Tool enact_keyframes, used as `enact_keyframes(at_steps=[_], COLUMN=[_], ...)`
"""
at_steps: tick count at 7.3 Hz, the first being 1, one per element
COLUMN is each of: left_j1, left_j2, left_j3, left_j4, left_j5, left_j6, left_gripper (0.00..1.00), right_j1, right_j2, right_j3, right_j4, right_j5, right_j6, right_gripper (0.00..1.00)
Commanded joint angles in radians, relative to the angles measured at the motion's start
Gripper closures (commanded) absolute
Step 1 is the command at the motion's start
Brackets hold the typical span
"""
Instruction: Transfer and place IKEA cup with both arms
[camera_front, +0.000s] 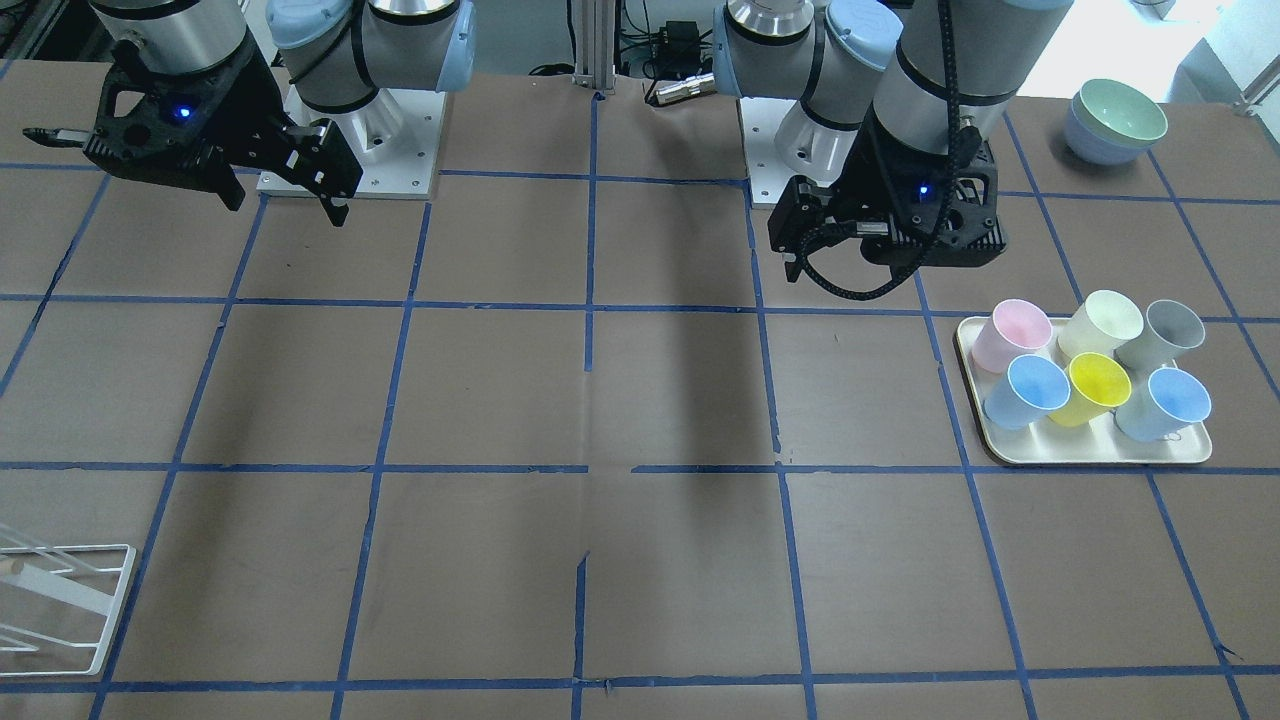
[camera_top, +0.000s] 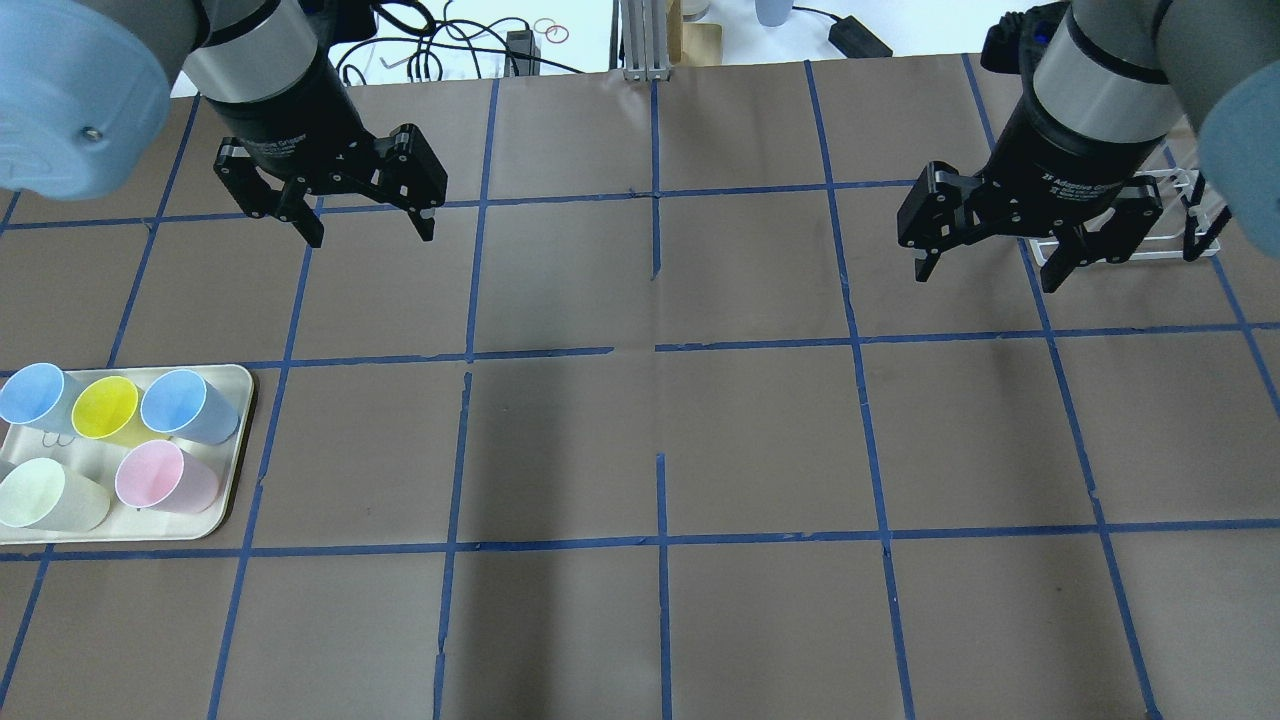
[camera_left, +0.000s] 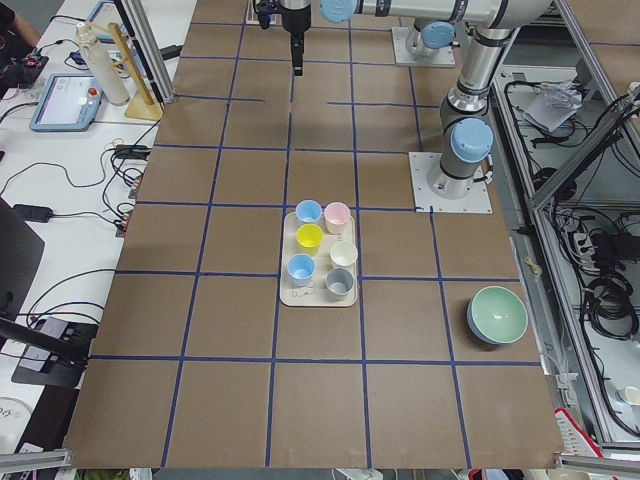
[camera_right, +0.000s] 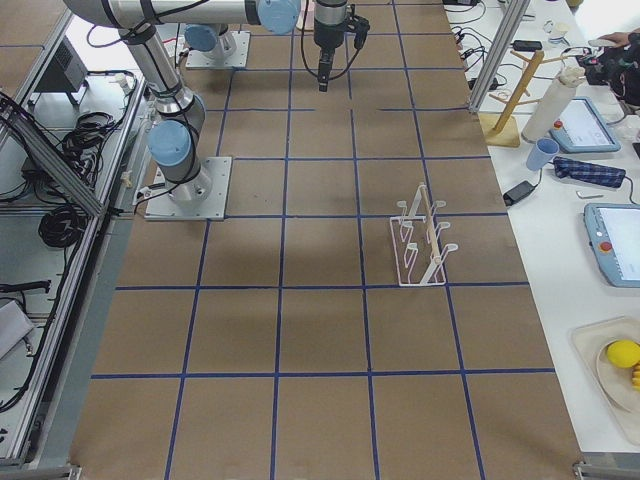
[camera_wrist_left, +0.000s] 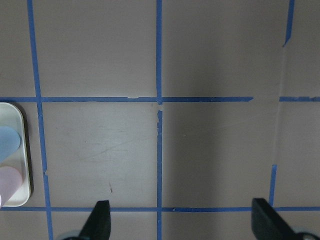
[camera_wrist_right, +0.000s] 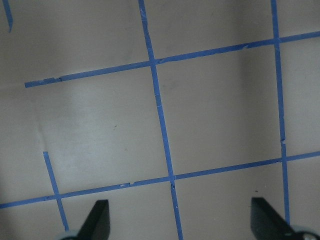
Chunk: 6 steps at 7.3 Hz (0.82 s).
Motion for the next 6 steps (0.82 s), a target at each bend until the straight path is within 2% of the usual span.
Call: enact_keyframes(at_steps=[1,6], left_j1=[0.002,0.004], left_j2=[0.008,0.008], left_j3=[-0.006,-0.006], left_j4=[0.01,0.01], left_j5=[-0.001,-0.001], left_j6=[-0.001,0.003], left_gripper=[0.0,0.0], right_j1=[0.0,0.001], right_j2=[-0.001,-0.004], right_j3=[0.0,0.0], right_j4=[0.0,0.002], right_j5=[0.001,-0.002], right_j6=[-0.002,0.003], right_gripper=[0.0,0.0])
